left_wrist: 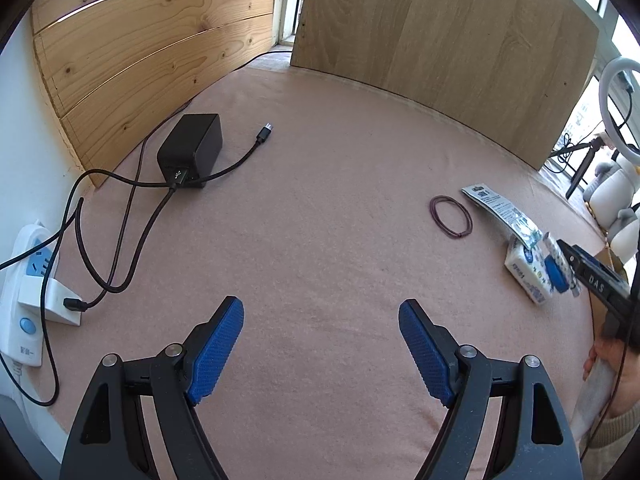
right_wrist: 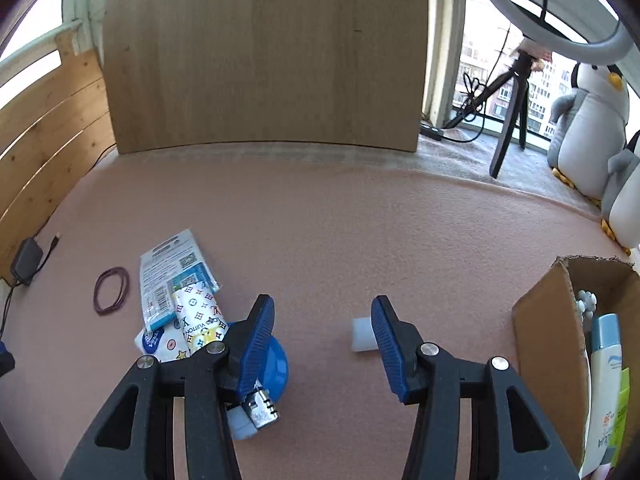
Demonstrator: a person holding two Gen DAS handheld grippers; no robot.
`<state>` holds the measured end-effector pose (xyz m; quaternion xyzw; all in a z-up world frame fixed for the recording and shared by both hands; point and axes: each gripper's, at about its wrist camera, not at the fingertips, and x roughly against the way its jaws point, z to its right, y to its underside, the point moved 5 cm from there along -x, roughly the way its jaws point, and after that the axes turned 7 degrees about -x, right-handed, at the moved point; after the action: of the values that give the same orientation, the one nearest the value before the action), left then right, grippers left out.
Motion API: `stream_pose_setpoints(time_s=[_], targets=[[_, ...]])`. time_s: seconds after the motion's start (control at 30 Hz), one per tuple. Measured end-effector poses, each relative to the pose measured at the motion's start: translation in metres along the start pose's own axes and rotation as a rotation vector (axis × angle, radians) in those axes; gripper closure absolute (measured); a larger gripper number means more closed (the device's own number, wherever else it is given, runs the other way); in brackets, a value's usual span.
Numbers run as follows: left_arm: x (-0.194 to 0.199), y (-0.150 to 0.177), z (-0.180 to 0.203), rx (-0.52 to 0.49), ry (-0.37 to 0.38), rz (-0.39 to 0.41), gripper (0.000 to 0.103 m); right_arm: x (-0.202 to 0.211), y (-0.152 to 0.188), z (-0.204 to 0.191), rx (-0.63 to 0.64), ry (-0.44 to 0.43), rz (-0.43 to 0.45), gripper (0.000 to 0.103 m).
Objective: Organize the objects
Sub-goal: 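Push the right gripper into the tissue pack pile, separating the patterned tube, then grasp the patterned tube with the right gripper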
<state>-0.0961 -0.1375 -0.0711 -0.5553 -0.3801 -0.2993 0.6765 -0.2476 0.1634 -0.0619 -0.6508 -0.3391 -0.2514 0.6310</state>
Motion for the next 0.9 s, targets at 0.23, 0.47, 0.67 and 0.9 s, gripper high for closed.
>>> stream_pose_setpoints(time_s=[0.23, 0.47, 0.67, 0.9], targets=[[-0.003, -0.003, 0.0, 0.003, -0.002, -0.007, 0.02, 0.023, 0.047, -0.062, 0.127, -0.227, -0.113, 0.056], [-0.008, 0.002, 0.007, -0.009, 0.009, -0.025, 0.02, 0.048, 0.075, -0.033, 0.087, -0.21, -0.123, 0.056], [-0.014, 0.005, 0.018, -0.017, 0.023, -0.036, 0.02, 0.066, 0.116, -0.064, 0.266, -0.351, -0.194, 0.056], [-0.016, 0.013, 0.053, -0.067, 0.09, -0.074, 0.02, 0.073, 0.136, -0.078, 0.307, -0.287, -0.168, 0.056]])
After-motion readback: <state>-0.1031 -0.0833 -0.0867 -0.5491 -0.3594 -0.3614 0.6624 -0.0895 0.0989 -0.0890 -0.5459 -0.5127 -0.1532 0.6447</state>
